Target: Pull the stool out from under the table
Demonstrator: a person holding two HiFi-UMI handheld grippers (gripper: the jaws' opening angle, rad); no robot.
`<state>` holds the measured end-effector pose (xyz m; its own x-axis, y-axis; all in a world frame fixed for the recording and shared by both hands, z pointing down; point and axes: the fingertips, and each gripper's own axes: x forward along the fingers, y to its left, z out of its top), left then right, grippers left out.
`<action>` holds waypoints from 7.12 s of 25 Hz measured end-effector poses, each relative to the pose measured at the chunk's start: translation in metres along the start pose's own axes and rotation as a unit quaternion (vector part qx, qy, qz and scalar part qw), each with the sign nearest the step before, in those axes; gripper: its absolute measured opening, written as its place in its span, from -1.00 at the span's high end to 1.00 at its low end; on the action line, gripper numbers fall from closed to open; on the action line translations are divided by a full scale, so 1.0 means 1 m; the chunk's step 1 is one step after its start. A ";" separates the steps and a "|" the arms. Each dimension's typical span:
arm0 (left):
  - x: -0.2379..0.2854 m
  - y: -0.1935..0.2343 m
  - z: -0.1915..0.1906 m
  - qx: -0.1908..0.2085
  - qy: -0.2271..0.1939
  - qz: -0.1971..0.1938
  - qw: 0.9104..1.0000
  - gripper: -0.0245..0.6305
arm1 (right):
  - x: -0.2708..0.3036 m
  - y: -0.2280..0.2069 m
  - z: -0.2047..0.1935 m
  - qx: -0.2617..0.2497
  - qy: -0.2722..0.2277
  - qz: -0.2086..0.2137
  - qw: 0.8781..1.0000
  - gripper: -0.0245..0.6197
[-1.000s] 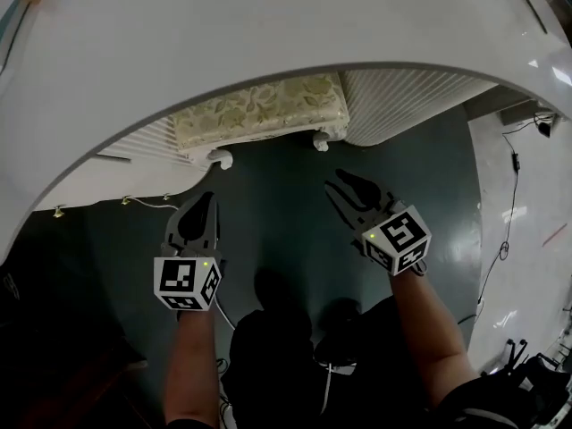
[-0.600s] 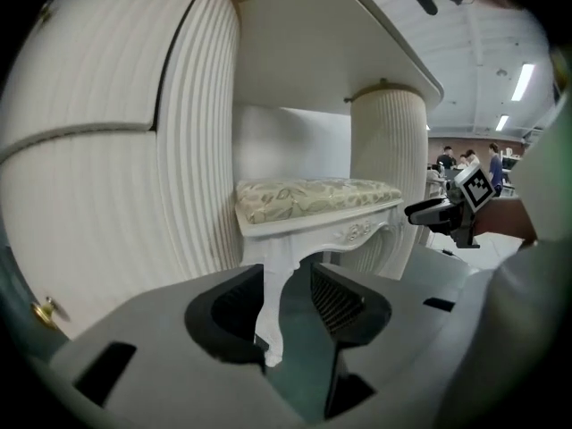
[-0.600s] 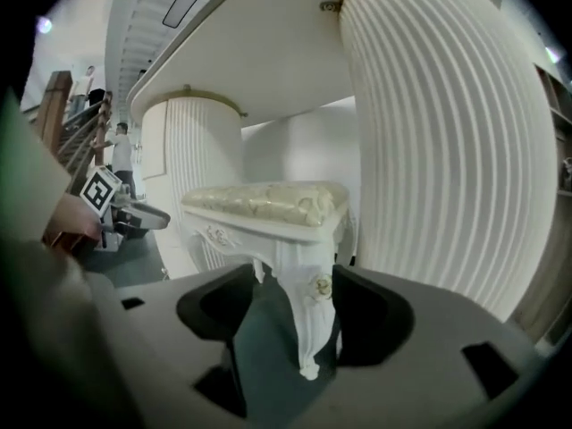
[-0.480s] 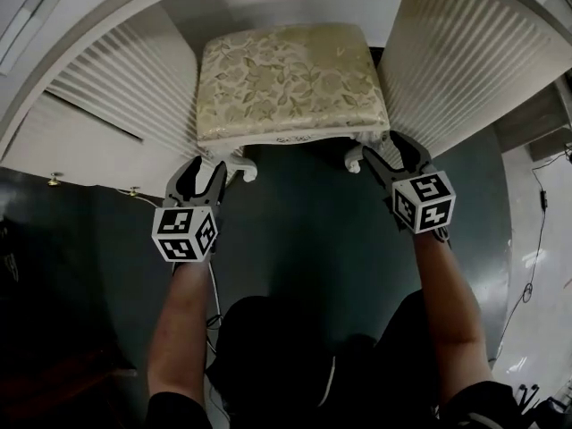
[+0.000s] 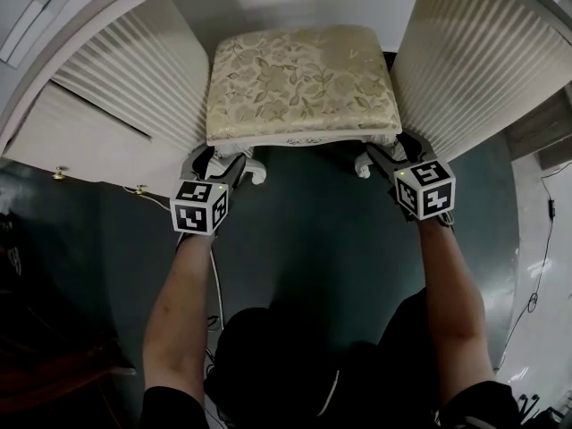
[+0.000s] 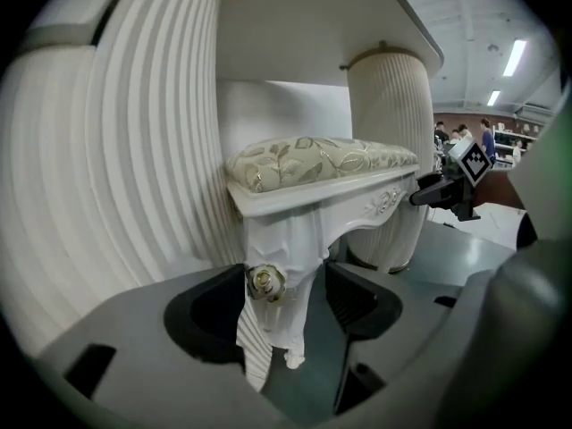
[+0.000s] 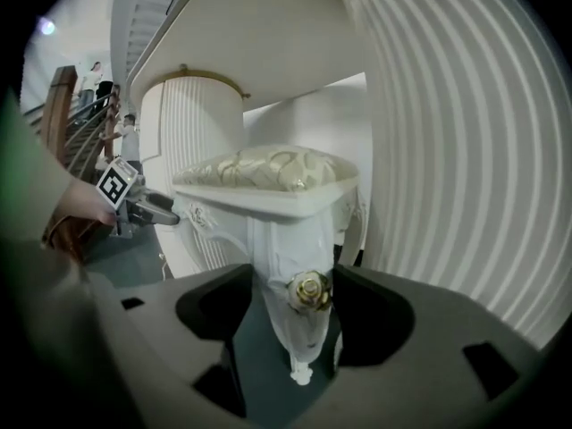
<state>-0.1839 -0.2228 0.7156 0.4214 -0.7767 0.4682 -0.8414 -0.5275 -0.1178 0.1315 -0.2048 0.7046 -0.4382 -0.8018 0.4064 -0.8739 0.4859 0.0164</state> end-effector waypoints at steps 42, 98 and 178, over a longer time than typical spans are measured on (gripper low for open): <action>-0.011 0.002 -0.003 0.000 -0.013 -0.117 0.993 0.36 | -0.010 0.002 -0.019 0.000 0.074 0.018 0.997 0.21; -0.055 -0.028 0.056 0.063 0.200 -0.244 0.947 -0.05 | -0.035 0.007 0.040 -0.012 0.161 0.205 0.965 -0.01; -0.153 -0.044 0.071 -0.124 0.408 -0.179 0.887 -0.34 | -0.102 0.093 0.089 0.139 0.394 0.167 0.893 -0.10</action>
<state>-0.1877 -0.1048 0.5870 0.3761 -0.0130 0.9265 -0.7939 -0.5201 0.3150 0.0763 -0.1088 0.5831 -0.4963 -0.0809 0.8644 -0.7880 0.4598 -0.4094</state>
